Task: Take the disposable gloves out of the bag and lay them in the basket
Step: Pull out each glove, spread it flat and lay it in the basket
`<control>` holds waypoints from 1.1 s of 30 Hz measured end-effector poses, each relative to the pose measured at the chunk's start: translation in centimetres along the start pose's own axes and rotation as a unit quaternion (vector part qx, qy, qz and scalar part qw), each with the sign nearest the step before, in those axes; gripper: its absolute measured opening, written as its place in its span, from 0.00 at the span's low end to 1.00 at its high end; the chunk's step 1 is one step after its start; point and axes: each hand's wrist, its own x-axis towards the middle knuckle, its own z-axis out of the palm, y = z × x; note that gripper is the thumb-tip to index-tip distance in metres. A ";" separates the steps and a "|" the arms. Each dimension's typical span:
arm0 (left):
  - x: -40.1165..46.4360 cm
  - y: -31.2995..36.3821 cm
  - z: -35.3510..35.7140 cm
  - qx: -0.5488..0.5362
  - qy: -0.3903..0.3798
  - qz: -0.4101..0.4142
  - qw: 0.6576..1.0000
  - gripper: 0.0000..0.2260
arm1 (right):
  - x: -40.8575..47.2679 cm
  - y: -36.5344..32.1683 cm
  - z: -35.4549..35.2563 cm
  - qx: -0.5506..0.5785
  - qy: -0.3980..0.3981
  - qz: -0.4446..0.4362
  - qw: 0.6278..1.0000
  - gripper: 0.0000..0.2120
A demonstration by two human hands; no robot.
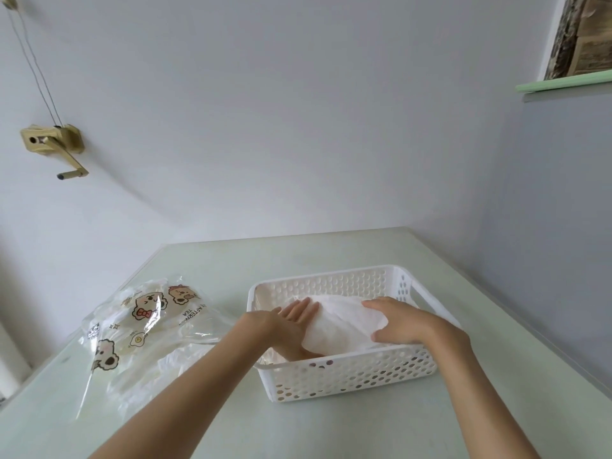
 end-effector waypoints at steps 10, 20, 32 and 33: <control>-3.0 -0.1 -1.9 -0.056 0.093 0.034 0.994 0.38 | -1.5 -0.8 -1.2 -0.010 0.080 -0.010 0.997 0.19; -13.0 -10.2 2.9 -0.213 0.318 -0.084 0.920 0.26 | -4.7 -5.3 -2.2 0.013 0.215 -0.110 0.970 0.10; -15.4 -16.9 5.9 -0.327 0.221 -0.136 0.909 0.01 | -3.7 -21.1 6.1 -0.038 0.142 -0.161 0.976 0.11; -15.3 -16.9 5.9 -0.329 0.213 -0.133 0.910 0.01 | -3.2 -21.9 6.8 -0.063 0.146 -0.151 0.976 0.10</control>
